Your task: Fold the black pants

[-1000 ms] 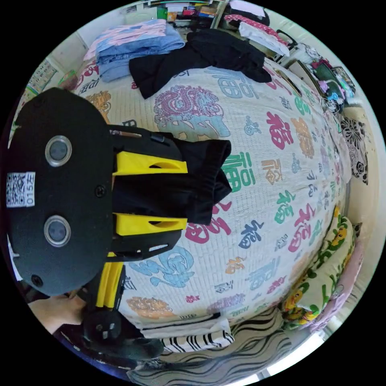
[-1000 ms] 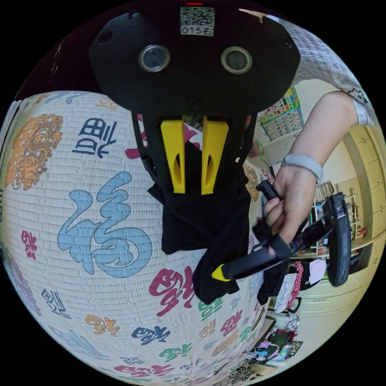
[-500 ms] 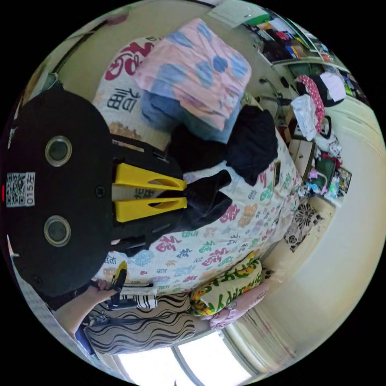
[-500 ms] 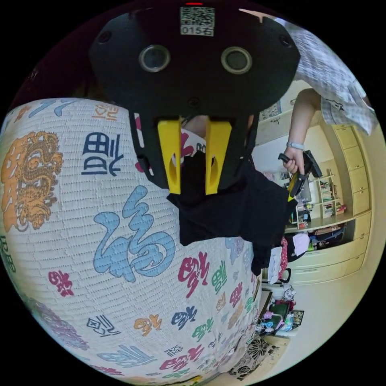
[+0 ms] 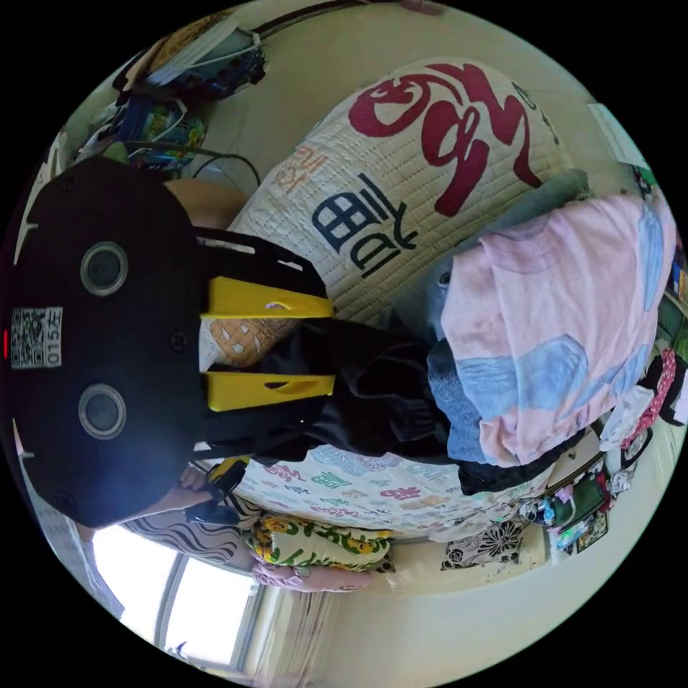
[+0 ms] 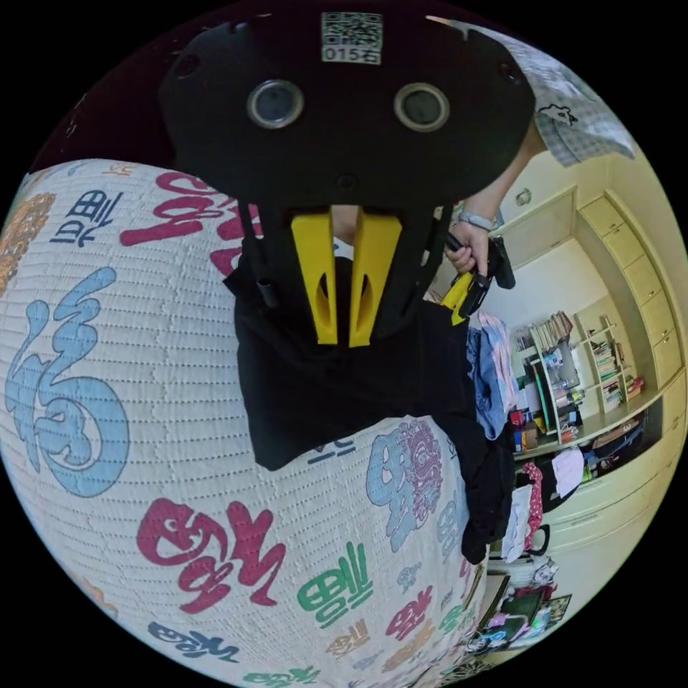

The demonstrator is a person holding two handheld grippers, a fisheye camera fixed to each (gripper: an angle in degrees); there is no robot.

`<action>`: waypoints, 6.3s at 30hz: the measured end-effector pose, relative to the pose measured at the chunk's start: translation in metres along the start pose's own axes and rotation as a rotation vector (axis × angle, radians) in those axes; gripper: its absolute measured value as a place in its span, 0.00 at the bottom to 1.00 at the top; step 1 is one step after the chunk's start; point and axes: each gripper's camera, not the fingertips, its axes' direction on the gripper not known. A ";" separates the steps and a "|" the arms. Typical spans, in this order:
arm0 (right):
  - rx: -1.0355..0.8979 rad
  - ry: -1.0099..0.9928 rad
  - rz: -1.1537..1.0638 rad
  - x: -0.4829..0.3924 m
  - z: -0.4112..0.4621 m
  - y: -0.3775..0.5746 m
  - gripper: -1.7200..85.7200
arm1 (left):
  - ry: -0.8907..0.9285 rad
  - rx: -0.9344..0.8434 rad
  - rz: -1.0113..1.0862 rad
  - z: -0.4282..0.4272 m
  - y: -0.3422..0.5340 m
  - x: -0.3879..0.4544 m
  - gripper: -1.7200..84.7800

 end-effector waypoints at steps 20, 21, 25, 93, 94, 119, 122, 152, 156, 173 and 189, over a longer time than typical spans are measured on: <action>0.497 0.178 0.426 0.156 -0.123 0.100 0.10 | 0.070 -0.004 0.033 -0.013 -0.012 -0.100 0.03; 0.490 0.147 0.381 0.149 -0.114 0.094 0.10 | 0.075 0.008 0.065 -0.016 -0.011 -0.098 0.03; 0.213 -0.122 0.029 0.080 -0.018 0.032 0.13 | 0.059 0.010 0.420 -0.033 0.021 -0.062 0.03; -0.428 0.149 -0.490 -0.129 0.486 -0.208 0.14 | 0.332 -0.277 0.208 0.055 -0.014 -0.242 0.16; -0.404 0.140 -0.461 -0.132 0.488 -0.215 0.15 | 0.329 -0.282 0.265 0.054 -0.009 -0.230 0.16; -0.455 -0.285 -0.219 -0.105 0.422 -0.204 0.12 | 0.450 -0.305 0.445 0.069 0.007 -0.115 0.15; -0.439 -0.381 -0.170 -0.105 0.409 -0.191 0.11 | 0.465 -0.294 0.424 0.072 0.006 -0.106 0.15; -0.084 -0.523 -0.121 -0.195 0.119 0.142 0.03 | 0.374 -0.384 0.369 0.079 -0.027 0.118 0.06; -0.068 -0.515 -0.186 -0.217 0.080 0.194 0.03 | 0.252 -0.469 0.405 0.072 -0.020 0.174 0.18; -0.063 -0.573 -0.226 -0.311 -0.006 0.416 0.03 | 0.345 -0.263 -0.287 0.105 0.031 0.206 0.03; 0.992 -0.572 -0.489 -0.332 -0.358 0.708 0.03 | 0.857 -0.402 0.839 -0.027 0.051 0.714 0.01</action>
